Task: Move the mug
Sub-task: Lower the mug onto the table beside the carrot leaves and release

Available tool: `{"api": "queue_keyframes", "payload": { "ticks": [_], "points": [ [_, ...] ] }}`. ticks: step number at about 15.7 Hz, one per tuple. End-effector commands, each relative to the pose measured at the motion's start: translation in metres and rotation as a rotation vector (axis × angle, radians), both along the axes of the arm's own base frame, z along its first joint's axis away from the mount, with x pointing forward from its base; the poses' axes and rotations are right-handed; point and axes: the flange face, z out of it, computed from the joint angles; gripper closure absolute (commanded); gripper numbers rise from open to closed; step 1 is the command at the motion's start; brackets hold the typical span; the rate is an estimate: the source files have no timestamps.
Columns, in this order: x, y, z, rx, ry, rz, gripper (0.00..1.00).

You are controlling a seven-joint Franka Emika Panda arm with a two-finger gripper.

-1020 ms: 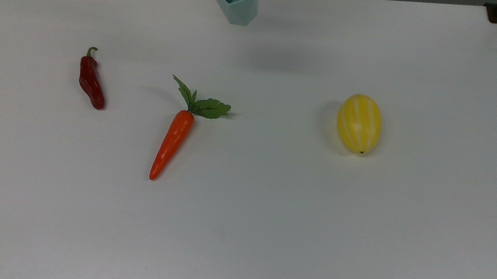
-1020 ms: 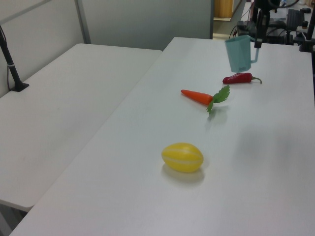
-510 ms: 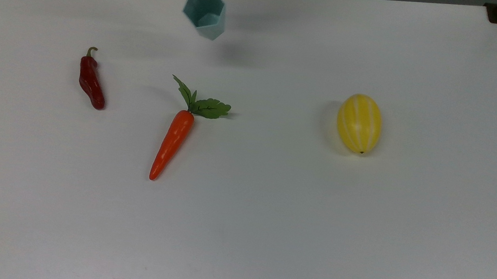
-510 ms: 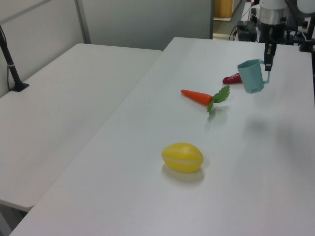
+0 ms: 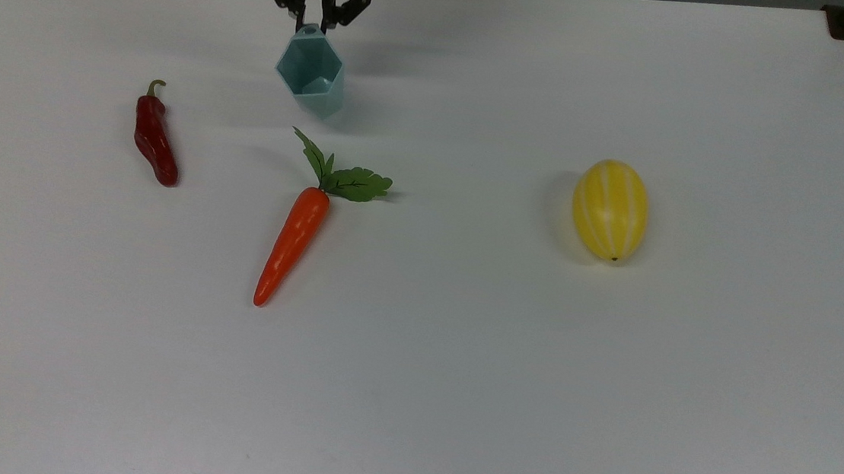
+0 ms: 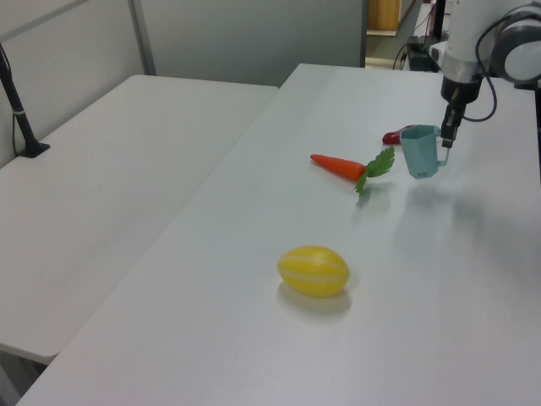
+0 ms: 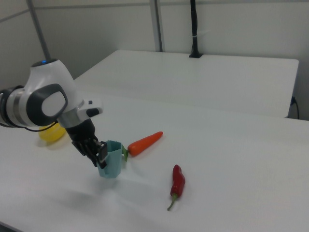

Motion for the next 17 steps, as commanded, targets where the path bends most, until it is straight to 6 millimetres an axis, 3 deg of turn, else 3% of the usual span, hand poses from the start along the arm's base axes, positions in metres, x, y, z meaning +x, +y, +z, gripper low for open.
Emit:
{"api": "queue_keyframes", "payload": {
  "ticks": [1,5,9,10,12,13,17],
  "points": [
    [0.011,-0.011,-0.016,0.0,-0.056,-0.031,1.0],
    [0.012,-0.013,-0.04,-0.017,-0.051,-0.01,1.0],
    [0.009,-0.014,-0.049,-0.019,-0.043,-0.007,0.97],
    [0.009,-0.015,-0.049,-0.019,-0.044,-0.011,0.84],
    [0.008,-0.017,-0.049,-0.02,-0.037,-0.02,0.75],
    [0.008,-0.017,-0.048,-0.021,-0.035,-0.02,0.64],
    [0.005,-0.016,-0.046,-0.024,-0.013,-0.038,0.37]
  ]
}}
